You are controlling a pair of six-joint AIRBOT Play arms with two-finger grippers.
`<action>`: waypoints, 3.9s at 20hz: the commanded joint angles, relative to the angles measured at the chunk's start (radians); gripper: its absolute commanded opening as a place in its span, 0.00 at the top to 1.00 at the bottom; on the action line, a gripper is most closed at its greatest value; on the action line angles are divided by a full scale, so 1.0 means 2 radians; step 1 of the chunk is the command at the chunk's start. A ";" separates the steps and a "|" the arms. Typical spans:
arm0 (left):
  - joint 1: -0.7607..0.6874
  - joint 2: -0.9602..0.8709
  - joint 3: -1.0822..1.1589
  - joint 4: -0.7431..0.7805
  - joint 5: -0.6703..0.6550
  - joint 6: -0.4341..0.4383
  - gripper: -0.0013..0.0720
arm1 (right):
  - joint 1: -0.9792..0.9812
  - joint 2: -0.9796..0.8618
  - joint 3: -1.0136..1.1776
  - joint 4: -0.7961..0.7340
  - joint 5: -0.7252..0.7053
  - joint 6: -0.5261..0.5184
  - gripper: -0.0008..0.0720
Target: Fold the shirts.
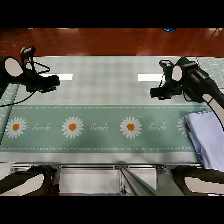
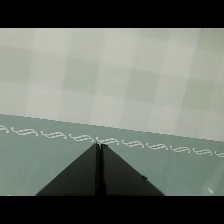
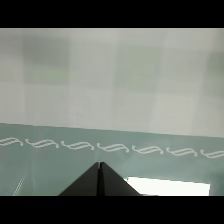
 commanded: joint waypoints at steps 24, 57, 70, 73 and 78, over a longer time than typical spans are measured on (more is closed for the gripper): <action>0.002 -0.016 0.000 0.001 0.146 -0.001 0.29 | -0.002 -0.001 0.007 -0.109 -0.194 0.016 0.43; 0.019 0.197 -0.078 -0.049 -0.005 0.099 0.29 | -0.132 0.049 0.320 0.072 -0.122 -0.137 0.96; 0.023 0.318 -0.211 -0.077 0.072 0.051 0.29 | 0.094 0.135 0.372 0.108 0.059 -0.145 0.96; 0.023 0.319 -0.211 -0.078 0.071 0.060 0.29 | 0.163 0.102 0.306 0.117 0.063 -0.117 0.96; 0.023 0.318 -0.211 -0.078 0.056 0.089 0.29 | 0.243 0.014 0.136 0.196 -0.033 -0.082 0.96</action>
